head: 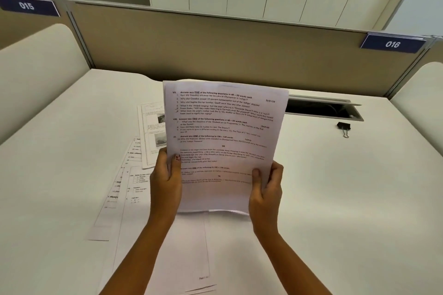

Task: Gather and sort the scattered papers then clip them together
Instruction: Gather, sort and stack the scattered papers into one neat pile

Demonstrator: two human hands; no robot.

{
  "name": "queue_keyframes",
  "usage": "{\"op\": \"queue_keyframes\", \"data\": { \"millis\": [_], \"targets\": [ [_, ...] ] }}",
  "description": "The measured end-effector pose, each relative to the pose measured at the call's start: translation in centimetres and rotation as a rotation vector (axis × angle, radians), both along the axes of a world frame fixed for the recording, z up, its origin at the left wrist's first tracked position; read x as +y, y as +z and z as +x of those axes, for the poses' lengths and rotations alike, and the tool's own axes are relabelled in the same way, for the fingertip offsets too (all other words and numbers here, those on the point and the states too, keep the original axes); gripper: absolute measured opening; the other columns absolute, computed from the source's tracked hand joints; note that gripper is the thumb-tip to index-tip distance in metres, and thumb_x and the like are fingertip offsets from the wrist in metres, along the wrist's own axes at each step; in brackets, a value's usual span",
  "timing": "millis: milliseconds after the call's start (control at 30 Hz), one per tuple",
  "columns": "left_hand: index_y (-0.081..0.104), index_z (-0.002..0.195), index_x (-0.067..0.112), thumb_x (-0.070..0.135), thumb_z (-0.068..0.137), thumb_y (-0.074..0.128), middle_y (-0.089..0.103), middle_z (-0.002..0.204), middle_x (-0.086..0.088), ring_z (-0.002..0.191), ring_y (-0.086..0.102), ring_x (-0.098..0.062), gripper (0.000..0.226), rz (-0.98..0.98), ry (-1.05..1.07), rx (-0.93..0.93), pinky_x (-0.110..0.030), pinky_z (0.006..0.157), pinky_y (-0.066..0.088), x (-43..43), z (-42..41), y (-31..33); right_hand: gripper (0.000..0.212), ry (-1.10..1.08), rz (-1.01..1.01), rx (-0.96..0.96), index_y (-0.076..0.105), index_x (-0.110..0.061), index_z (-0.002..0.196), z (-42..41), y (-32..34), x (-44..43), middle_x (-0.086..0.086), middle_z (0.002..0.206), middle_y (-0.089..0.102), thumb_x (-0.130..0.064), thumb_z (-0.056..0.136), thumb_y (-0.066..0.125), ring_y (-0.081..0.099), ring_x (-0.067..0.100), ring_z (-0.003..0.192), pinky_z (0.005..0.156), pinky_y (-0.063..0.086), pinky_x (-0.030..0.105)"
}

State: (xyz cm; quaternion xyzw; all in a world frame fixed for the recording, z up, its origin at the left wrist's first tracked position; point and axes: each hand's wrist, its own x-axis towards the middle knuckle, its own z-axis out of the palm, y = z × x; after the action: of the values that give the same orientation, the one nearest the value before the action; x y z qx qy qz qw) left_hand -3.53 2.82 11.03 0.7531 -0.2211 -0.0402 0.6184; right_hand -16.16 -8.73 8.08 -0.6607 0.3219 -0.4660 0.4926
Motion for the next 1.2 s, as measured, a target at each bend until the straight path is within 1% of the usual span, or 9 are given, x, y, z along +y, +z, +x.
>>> {"op": "queue_keyframes", "data": {
  "millis": [167, 400, 600, 667, 733, 900, 1000, 1100, 1200],
  "targets": [
    [0.049, 0.124, 0.018, 0.027, 0.095, 0.044, 0.06, 0.111, 0.007, 0.088, 0.062, -0.008, 0.031, 0.023, 0.022, -0.014, -0.011, 0.063, 0.052, 2.8, 1.9, 0.7, 0.012, 0.133, 0.125, 0.047, 0.051, -0.023, 0.103, 0.1, 0.9, 0.3, -0.011, 0.1, 0.065, -0.018, 0.093, 0.056, 0.066, 0.01, 0.086, 0.071, 0.058, 0.026],
    [0.054, 0.122, 0.015, 0.018, 0.094, 0.049, 0.065, 0.111, -0.005, 0.088, 0.063, -0.029, 0.028, 0.099, 0.19, 0.026, -0.033, 0.073, 0.053, 7.9, 4.1, -1.0, 0.02, 0.473, 0.314, 0.327, 0.058, -0.019, 0.113, 1.2, -0.3, 1.8, -0.006, 0.113, 0.066, -0.016, 0.098, 0.044, 0.064, 0.013, 0.101, 0.084, 0.055, 0.026],
    [0.054, 0.12, 0.014, 0.016, 0.093, 0.052, 0.062, 0.12, -0.011, 0.101, 0.061, -0.035, 0.028, 0.062, 0.383, 0.181, -0.048, 0.088, 0.05, 12.0, 5.2, -2.5, 0.034, 0.524, -0.082, 0.473, 0.064, -0.017, 0.113, 1.0, -3.9, 4.1, -0.011, 0.102, 0.066, -0.001, 0.089, 0.045, 0.059, -0.004, 0.096, 0.081, 0.05, 0.02],
    [0.055, 0.119, 0.013, 0.013, 0.093, 0.051, 0.062, 0.119, -0.012, 0.098, 0.06, -0.03, 0.026, 0.029, 0.419, 0.207, -0.043, 0.086, 0.049, 13.1, 5.5, -2.7, 0.045, 0.564, -0.316, 0.613, 0.053, -0.013, 0.131, 1.2, -5.9, 4.7, 0.002, 0.129, 0.059, -0.016, 0.086, 0.053, 0.052, 0.011, 0.12, 0.102, 0.045, 0.033],
    [0.055, 0.119, 0.012, 0.011, 0.093, 0.051, 0.062, 0.117, -0.011, 0.097, 0.059, -0.028, 0.027, -0.001, 0.44, 0.24, -0.041, 0.086, 0.048, 13.9, 5.6, -2.7, 0.063, 0.588, -0.459, 0.756, 0.037, -0.012, 0.143, 1.1, -7.3, 4.8, 0.004, 0.152, 0.034, -0.041, 0.088, 0.048, 0.027, 0.021, 0.142, 0.119, 0.017, 0.036],
    [0.056, 0.118, 0.013, 0.01, 0.093, 0.05, 0.062, 0.11, -0.006, 0.096, 0.059, -0.026, 0.026, -0.074, 0.456, 0.333, -0.039, 0.086, 0.047, 14.7, 5.4, -2.6, 0.07, 0.601, -0.522, 0.871, 0.03, -0.024, 0.145, 0.4, -7.3, 2.5, 0.003, 0.158, 0.016, -0.055, 0.084, 0.042, 0.009, 0.024, 0.147, 0.114, -0.005, 0.028],
    [0.055, 0.118, 0.014, 0.011, 0.093, 0.05, 0.062, 0.109, -0.005, 0.094, 0.059, -0.025, 0.025, -0.096, 0.448, 0.359, -0.038, 0.082, 0.047, 14.7, 5.0, -2.6, 0.057, 0.489, -0.426, 0.861, 0.042, -0.024, 0.14, -0.6, -6.6, -0.3, 0.004, 0.155, 0.026, -0.027, 0.087, 0.063, 0.018, 0.024, 0.145, 0.116, 0.008, 0.029],
    [0.056, 0.117, 0.014, 0.012, 0.093, 0.051, 0.063, 0.11, -0.006, 0.094, 0.06, -0.028, 0.025, -0.09, 0.433, 0.373, -0.04, 0.082, 0.049, 14.5, 4.5, -2.9, 0.046, 0.162, -0.406, 0.821, 0.06, -0.013, 0.124, -1.8, -6.1, -2.2, 0.012, 0.133, 0.055, -0.003, 0.08, 0.068, 0.05, 0.034, 0.123, 0.098, 0.035, 0.028],
    [0.056, 0.117, 0.014, 0.012, 0.093, 0.052, 0.063, 0.111, -0.006, 0.094, 0.061, -0.03, 0.025, -0.082, 0.414, 0.382, -0.044, 0.084, 0.05, 14.1, 3.9, -3.0, 0.037, 0.004, -0.324, 0.932, 0.059, -0.004, 0.115, -2.0, -4.6, -1.8, 0.016, 0.114, 0.059, -0.017, 0.082, 0.07, 0.053, 0.033, 0.104, 0.086, 0.043, 0.035]
  ]
}}
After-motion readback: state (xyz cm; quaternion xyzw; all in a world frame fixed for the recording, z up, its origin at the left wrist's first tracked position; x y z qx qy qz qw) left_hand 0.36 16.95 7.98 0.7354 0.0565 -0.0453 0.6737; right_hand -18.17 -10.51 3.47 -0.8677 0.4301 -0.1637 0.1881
